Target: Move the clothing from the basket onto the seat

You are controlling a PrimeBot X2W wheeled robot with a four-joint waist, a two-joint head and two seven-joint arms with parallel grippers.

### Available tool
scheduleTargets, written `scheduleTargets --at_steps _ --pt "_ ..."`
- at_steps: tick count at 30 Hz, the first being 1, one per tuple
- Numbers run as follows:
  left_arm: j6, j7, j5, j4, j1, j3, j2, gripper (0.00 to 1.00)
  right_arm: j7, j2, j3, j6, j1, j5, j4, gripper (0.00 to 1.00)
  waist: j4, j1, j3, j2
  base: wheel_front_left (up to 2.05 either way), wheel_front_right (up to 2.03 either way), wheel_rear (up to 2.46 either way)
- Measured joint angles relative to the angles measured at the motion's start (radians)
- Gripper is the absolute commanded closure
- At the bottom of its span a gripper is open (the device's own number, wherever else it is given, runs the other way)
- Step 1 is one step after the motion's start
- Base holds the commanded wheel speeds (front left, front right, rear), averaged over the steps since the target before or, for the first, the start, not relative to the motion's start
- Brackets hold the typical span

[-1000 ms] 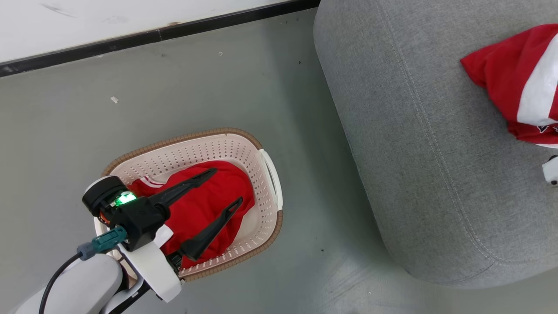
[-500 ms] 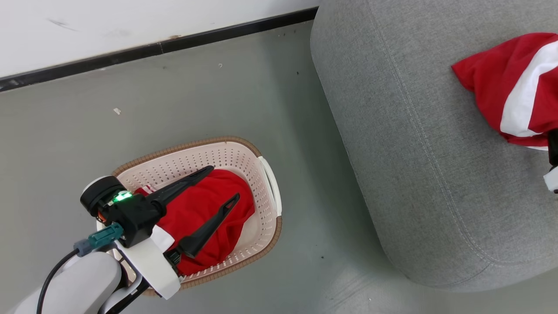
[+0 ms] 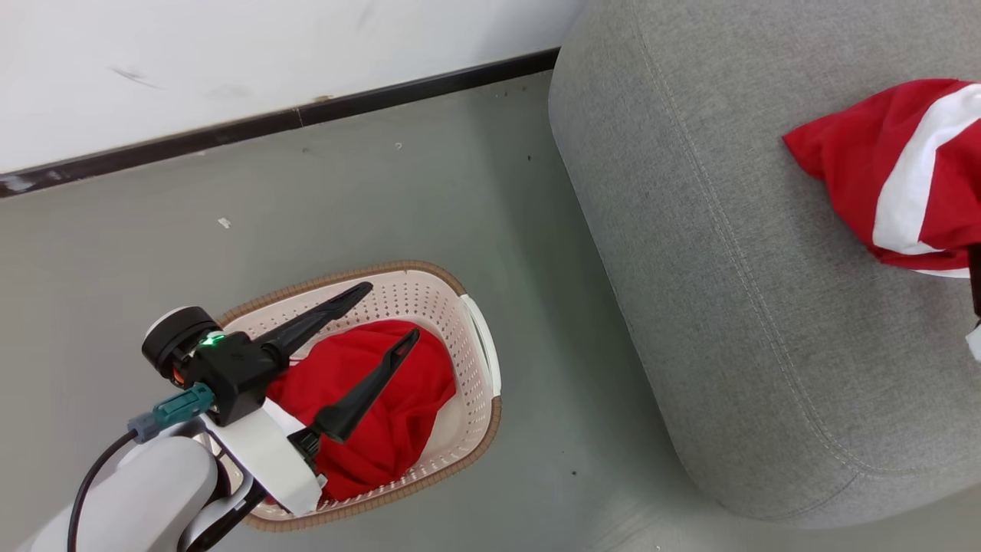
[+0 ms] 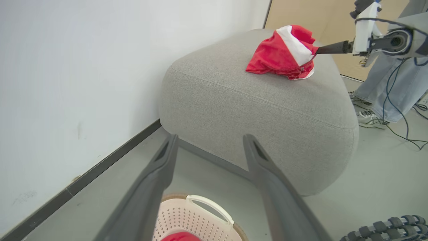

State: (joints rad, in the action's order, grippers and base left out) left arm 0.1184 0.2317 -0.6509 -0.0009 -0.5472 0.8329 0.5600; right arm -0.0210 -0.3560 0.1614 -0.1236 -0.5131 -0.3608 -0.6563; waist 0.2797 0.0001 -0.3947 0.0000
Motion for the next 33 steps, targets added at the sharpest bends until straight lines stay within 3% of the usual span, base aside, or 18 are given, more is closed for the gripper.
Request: scheduleTargets --at_steps 14,33 --pt "-0.001 0.014 -0.017 0.051 0.027 -0.024 -0.022 0.0 0.005 -0.001 -0.067 0.0 0.023 0.002 0.11 0.0 -0.013 0.0 0.066 0.0 0.0 0.0 0.0" --pt "-0.018 0.016 -0.043 0.105 0.078 -0.081 -0.063 0.0 0.146 -0.023 -0.122 0.0 0.101 -0.027 0.226 0.0 -0.048 0.0 0.18 0.0 0.0 0.0 0.0"
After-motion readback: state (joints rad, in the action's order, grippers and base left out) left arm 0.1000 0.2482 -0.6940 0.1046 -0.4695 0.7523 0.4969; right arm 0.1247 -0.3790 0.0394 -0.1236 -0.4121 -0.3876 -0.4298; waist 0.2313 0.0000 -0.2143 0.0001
